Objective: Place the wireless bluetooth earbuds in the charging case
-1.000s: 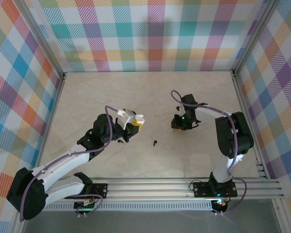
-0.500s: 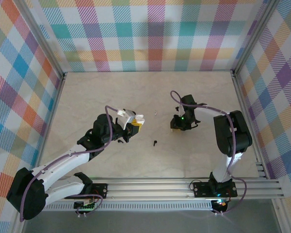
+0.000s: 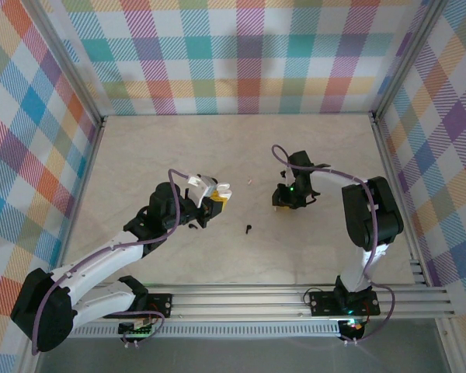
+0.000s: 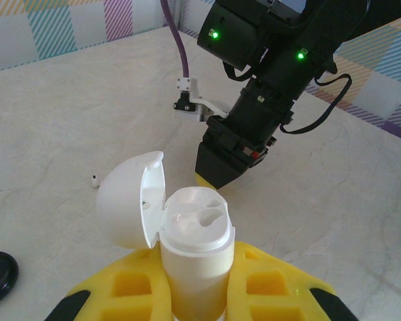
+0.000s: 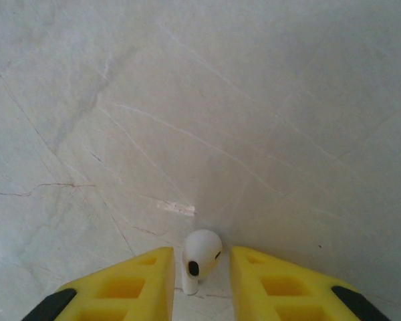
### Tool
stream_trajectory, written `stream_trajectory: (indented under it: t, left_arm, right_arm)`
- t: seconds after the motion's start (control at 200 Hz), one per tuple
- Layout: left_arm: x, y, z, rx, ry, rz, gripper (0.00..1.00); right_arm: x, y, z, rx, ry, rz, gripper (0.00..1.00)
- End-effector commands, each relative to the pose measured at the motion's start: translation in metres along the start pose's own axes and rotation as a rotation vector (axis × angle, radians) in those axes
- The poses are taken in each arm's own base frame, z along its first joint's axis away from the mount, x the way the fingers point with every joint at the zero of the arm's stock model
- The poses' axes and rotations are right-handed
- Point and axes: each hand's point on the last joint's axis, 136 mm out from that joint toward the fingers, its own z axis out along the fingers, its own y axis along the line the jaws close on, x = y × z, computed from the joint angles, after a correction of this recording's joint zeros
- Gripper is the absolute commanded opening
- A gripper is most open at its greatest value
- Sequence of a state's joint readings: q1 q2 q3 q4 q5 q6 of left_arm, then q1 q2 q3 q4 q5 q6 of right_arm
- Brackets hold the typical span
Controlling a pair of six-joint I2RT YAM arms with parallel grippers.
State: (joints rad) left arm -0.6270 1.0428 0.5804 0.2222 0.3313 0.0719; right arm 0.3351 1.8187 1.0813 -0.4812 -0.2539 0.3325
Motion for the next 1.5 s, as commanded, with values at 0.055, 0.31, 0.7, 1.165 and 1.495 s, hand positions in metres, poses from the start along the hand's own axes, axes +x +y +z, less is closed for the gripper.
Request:
stream_trajectory:
  t: [0.055, 0.31, 0.7, 1.165, 1.495]
  left_arm:
    - [-0.018, -0.009, -0.001, 0.035, -0.048, 0.022, 0.0]
    - [-0.017, -0.01, -0.002, 0.036, -0.048, 0.021, 0.0]
    - [-0.017, -0.009, -0.002, 0.031, -0.047, 0.025, 0.0]
    - [-0.013, -0.008, 0.0, 0.03, -0.037, 0.025, 0.0]
    - [-0.013, -0.008, -0.003, 0.026, -0.04, 0.027, 0.0]
  right_arm:
    - [-0.009, 0.008, -0.022, 0.021, -0.034, -0.009, 0.29]
    - [-0.01, 0.007, -0.016, 0.032, -0.019, -0.008, 0.28]
    - [-0.011, 0.008, -0.004, 0.069, 0.02, -0.036, 0.24]
    - [-0.005, 0.007, 0.0, 0.124, 0.041, -0.071, 0.24]
    - [-0.002, 0.005, 0.007, 0.135, 0.057, -0.075, 0.16]
